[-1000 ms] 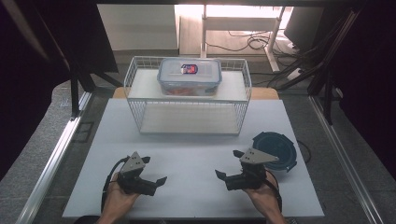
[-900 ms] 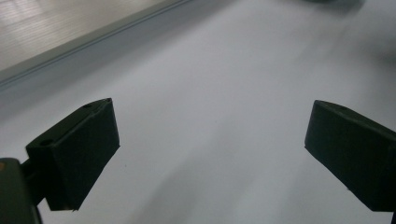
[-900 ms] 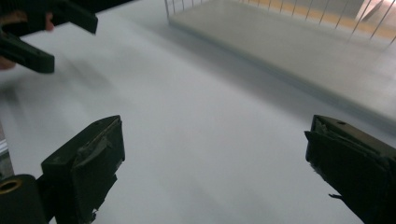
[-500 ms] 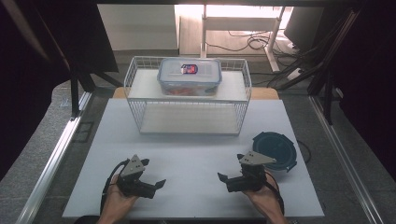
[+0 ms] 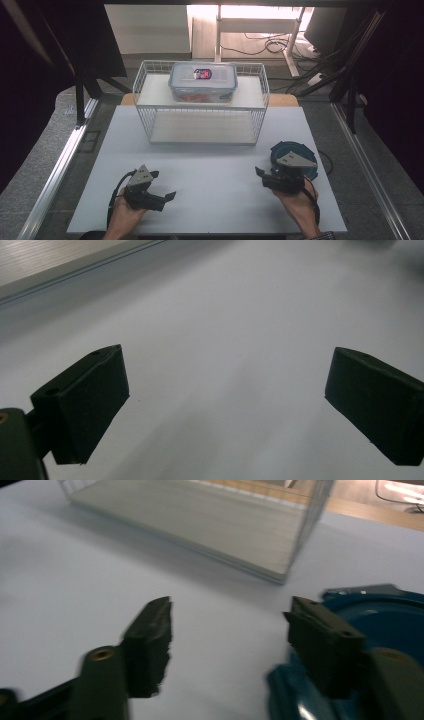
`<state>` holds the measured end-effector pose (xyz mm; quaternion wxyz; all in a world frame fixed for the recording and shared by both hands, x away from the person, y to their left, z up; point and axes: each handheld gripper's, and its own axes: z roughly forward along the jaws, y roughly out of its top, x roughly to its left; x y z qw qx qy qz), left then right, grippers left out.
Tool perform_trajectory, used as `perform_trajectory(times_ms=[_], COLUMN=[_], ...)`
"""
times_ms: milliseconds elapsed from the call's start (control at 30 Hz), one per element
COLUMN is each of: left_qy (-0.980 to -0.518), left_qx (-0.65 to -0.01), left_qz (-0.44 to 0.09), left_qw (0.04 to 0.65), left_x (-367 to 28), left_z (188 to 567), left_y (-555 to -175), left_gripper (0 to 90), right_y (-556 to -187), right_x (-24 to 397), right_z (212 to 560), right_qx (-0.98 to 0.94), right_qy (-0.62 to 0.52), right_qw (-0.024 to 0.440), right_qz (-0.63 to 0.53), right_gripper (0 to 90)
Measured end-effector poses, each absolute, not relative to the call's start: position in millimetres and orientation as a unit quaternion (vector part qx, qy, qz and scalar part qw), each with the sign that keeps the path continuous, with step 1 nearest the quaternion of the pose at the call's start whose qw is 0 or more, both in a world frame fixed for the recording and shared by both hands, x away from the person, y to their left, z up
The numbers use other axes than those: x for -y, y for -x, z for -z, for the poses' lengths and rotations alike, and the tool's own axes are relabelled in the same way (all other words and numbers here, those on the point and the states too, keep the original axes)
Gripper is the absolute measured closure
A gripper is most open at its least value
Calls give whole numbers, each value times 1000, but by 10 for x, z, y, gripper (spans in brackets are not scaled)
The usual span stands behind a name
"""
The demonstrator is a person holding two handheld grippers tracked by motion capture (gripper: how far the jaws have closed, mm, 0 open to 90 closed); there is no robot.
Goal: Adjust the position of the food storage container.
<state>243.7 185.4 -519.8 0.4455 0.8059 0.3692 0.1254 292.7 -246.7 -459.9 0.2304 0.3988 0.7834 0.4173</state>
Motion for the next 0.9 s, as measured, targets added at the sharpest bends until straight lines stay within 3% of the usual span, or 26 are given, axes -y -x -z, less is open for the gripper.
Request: perform_trajectory(times_ms=[333, 633, 900], left_qy=[-800, -800, -800], left_qx=[-379, -383, -385], left_qz=[-110, -97, -92], left_qw=[452, 452, 451], left_x=[-1886, -1905, -1901], left_z=[5224, 5249, 5261], left_y=[-2465, -2490, -2501], left_gripper=[37, 36, 38], right_y=[-3181, -3328, -3403], right_x=[3091, 3568, 3836], right_z=[4604, 4634, 4650], right_qx=[-761, -715, -692], right_qy=[-457, -519, -549], right_qw=[253, 286, 307], right_qz=[-385, -370, -356], right_gripper=[742, 883, 893])
